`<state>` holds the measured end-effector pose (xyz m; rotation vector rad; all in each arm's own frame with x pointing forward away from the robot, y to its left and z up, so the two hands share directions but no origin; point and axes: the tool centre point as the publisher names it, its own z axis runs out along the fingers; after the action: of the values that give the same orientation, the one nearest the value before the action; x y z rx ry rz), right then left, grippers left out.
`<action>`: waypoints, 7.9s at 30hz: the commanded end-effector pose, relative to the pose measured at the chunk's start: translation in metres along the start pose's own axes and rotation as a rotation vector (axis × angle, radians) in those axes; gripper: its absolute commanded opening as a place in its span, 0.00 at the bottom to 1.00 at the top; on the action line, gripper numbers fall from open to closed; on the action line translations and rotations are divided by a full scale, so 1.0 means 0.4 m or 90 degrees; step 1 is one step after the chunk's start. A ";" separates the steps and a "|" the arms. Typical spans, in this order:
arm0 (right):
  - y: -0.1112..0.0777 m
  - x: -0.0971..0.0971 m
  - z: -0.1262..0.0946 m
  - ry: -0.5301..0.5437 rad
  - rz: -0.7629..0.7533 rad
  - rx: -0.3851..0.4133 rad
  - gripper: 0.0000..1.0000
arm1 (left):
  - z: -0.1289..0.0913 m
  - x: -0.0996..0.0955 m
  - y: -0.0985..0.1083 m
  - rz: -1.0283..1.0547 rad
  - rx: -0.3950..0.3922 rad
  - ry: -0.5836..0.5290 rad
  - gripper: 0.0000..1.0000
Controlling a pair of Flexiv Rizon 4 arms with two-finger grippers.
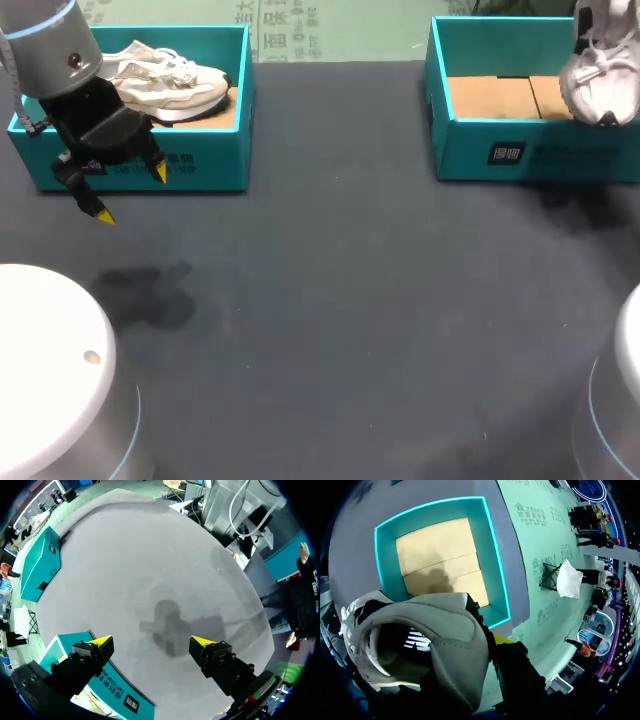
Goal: Take the shoe out of the shoebox, open the shoe tongue, remove and reinsert the insole, then place the shoe into the shoebox
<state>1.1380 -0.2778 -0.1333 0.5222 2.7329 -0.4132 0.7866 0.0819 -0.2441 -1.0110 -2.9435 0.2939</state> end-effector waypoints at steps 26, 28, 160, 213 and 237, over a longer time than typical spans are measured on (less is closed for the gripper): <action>-0.103 0.047 0.000 0.096 0.530 0.121 0.00 | 0.000 0.003 -0.001 0.000 -0.002 -0.001 1.00; -0.113 0.054 0.003 0.101 0.574 0.128 0.00 | 0.000 0.003 -0.001 0.000 -0.002 -0.001 1.00; -0.049 0.414 0.480 0.218 0.837 0.120 0.00 | 0.000 0.003 -0.001 0.000 -0.002 -0.001 1.00; -0.012 0.384 0.213 0.201 0.856 0.044 1.00 | 0.000 0.003 -0.001 0.000 -0.002 -0.001 1.00; -0.004 0.499 -0.161 0.193 0.859 0.008 1.00 | 0.000 0.003 -0.001 0.000 -0.002 -0.001 1.00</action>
<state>0.9599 -0.1962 -0.1571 2.2873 1.9480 -0.0115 0.7865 0.0819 -0.2441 -1.0110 -2.9435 0.2938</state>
